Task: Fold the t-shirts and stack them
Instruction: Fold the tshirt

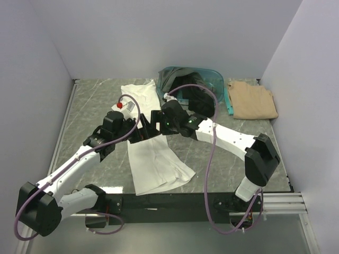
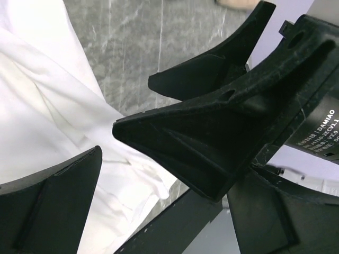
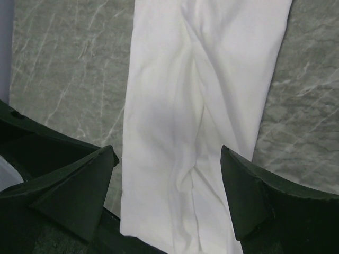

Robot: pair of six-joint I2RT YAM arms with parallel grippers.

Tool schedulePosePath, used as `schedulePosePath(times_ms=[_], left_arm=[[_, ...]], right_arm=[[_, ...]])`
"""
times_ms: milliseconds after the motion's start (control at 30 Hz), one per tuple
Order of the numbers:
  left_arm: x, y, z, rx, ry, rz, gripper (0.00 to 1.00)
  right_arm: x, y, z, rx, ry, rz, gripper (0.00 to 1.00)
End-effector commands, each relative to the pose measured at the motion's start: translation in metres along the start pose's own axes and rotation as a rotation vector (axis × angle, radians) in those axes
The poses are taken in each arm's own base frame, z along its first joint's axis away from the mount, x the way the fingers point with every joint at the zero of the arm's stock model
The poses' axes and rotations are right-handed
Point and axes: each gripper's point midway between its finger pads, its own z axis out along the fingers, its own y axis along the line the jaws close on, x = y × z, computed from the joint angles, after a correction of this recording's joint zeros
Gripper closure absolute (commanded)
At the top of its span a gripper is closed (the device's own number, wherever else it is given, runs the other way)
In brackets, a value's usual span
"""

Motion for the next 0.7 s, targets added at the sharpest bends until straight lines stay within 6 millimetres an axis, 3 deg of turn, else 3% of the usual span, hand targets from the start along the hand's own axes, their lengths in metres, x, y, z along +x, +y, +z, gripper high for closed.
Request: schedulePosePath(times_ms=[0, 133, 300, 433, 500, 533, 600, 633, 667], left_arm=[[0.011, 0.058, -0.008, -0.277, -0.036, -0.092, 0.01], [0.018, 0.053, -0.006, -0.276, -0.027, -0.085, 0.01], [0.025, 0.044, -0.002, -0.271, -0.017, -0.064, 0.01], [0.015, 0.049, -0.008, -0.320, -0.070, -0.058, 0.01], [0.013, 0.050, -0.006, -0.328, -0.071, -0.054, 0.01], [0.007, 0.054, -0.007, -0.365, -0.096, -0.060, 0.01], [0.003, 0.061, -0.004, -0.410, -0.096, -0.069, 0.01], [-0.003, 0.061, -0.003, -0.421, -0.108, -0.075, 0.01], [-0.006, 0.070, 0.000, -0.449, -0.107, -0.088, 0.01]], right_arm=[[-0.061, -0.035, -0.018, 0.129, -0.099, 0.014, 0.13], [-0.093, -0.009, -0.012, 0.075, -0.127, 0.029, 0.13], [-0.104, -0.010, 0.014, 0.100, -0.094, 0.055, 0.13], [-0.100, -0.022, 0.010, 0.142, -0.099, 0.040, 0.13], [-0.089, -0.031, -0.003, 0.140, -0.102, 0.027, 0.14], [-0.071, -0.043, -0.001, 0.147, -0.079, 0.007, 0.14], [-0.063, -0.049, -0.022, 0.141, -0.096, -0.002, 0.14], [-0.035, -0.069, -0.021, 0.181, -0.044, -0.006, 0.14], [-0.029, -0.072, -0.036, 0.177, -0.053, -0.005, 0.14]])
